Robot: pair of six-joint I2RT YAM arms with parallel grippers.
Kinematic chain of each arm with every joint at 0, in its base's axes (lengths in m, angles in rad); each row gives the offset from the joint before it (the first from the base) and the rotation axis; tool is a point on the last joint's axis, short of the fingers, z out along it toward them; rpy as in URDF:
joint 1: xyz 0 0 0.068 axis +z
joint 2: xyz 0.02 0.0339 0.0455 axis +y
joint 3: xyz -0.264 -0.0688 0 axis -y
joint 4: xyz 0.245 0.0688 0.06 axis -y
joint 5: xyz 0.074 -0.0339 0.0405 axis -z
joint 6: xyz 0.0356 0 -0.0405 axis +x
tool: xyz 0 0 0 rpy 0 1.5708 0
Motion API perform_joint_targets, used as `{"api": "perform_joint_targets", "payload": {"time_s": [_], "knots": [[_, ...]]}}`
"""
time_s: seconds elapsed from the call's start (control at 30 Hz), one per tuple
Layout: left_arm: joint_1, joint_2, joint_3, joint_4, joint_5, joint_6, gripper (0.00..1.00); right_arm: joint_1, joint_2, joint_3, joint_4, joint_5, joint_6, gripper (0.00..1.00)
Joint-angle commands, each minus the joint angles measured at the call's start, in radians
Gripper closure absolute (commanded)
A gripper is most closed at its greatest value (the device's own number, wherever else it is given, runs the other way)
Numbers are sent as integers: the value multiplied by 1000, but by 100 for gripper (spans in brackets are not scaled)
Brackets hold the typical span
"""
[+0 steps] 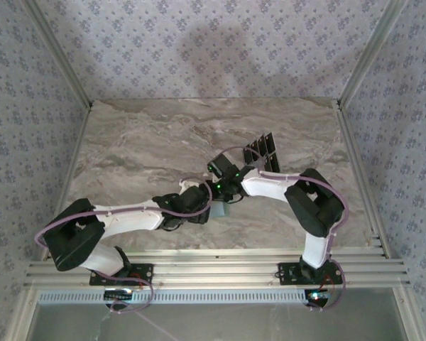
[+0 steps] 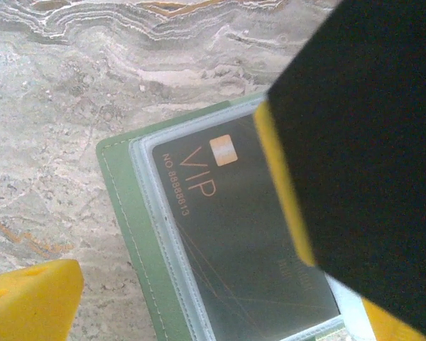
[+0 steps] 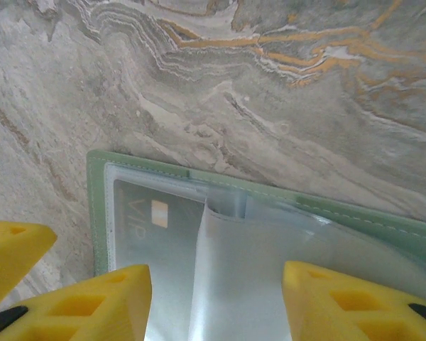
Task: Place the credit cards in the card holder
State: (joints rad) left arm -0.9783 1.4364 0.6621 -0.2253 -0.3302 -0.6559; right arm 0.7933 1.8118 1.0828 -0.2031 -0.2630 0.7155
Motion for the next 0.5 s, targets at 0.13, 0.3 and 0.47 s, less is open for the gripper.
{"api": "perform_joint_targets", "payload": {"time_s": [0.13,0.3,0.47], "knots": [[-8,15,-25,17,-23,-17,0,-26,-115,-51,-22,7,25,46],[-8,18,-29,20,-25,-21,0,-26,-134,-97,0,14,43,46],[-8,18,-30,18,-26,-20,0,-13,-135,-140,30,15,61,46]]}}
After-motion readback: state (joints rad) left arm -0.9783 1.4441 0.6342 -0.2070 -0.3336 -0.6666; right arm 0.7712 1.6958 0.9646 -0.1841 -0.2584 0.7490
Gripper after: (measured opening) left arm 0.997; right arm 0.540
